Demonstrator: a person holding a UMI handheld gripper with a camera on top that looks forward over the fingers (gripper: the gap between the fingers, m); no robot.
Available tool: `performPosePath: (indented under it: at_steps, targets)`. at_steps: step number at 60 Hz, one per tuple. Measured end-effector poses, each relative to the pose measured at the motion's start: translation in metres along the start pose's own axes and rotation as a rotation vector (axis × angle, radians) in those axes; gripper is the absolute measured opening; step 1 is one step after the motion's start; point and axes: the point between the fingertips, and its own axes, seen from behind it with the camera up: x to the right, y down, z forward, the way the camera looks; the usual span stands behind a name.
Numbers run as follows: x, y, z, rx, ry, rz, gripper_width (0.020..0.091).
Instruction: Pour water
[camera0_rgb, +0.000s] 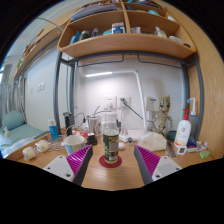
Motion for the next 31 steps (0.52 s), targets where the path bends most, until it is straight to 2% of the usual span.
performPosePath:
  at_steps: [19,31]
  targets:
    - [0.037,0.011,-0.066,0.029,0.112,0.002,0.0847]
    - [0.057,0.001,-0.080,0.090,0.171,0.030,0.0851]
